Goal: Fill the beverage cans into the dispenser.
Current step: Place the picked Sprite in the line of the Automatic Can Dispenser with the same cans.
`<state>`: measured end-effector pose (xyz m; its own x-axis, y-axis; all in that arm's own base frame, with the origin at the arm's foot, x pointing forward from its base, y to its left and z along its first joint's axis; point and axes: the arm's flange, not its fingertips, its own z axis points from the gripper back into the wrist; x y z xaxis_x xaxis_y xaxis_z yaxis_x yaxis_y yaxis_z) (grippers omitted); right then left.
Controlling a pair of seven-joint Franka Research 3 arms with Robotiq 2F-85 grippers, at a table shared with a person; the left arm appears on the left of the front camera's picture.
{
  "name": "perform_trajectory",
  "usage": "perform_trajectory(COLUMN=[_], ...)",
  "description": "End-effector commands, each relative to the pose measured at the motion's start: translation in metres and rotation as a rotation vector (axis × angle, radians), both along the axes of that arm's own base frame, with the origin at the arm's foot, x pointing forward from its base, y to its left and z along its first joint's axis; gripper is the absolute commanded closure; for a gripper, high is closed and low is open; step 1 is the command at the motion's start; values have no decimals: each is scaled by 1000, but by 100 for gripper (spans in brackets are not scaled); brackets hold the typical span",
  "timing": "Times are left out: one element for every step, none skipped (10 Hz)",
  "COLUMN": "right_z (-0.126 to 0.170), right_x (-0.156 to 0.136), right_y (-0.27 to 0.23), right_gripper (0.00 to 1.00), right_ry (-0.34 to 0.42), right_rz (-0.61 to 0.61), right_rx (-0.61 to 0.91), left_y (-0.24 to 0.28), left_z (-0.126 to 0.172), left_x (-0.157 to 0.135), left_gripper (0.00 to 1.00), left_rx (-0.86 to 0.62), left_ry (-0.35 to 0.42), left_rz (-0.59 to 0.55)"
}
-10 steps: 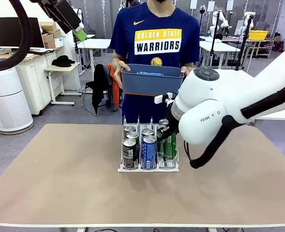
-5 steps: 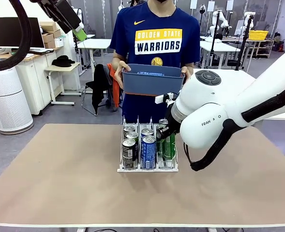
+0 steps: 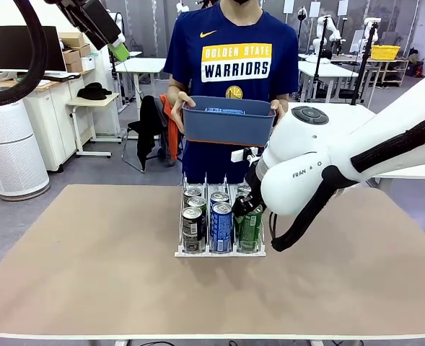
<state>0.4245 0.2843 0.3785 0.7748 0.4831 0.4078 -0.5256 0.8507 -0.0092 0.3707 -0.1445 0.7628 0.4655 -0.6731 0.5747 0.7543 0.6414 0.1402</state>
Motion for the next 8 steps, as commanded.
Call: perform_trajectory(right_z=[19,30,40,55,64,71,78,87], right_x=[-8,-13,-15,-16,-16,-15,-17,-20], right_y=[-13,-15,-16,-20,-23,-26,-28,-29], right_gripper=[0,0,0,0,0,0,0,0], right_ry=[17,15,23,66,104,132,146,139], right_rz=[10,5,0,17,36,52,79,115], right_rx=[1,16,22,22,38,57,65,58], left_y=[1,1,1,1,1,1,1,1], left_z=[-1,-1,-1,-1,-1,-1,-1,-1], left_x=[-1,-1,-1,-1,-1,-1,-1,-1], left_gripper=[0,0,0,0,0,0,0,0], left_rx=[-1,-1,-1,-1,-1,-1,-1,-1], left_ry=[8,8,8,8,8,8,8,8], left_rz=[3,3,3,3,3,3,3,3])
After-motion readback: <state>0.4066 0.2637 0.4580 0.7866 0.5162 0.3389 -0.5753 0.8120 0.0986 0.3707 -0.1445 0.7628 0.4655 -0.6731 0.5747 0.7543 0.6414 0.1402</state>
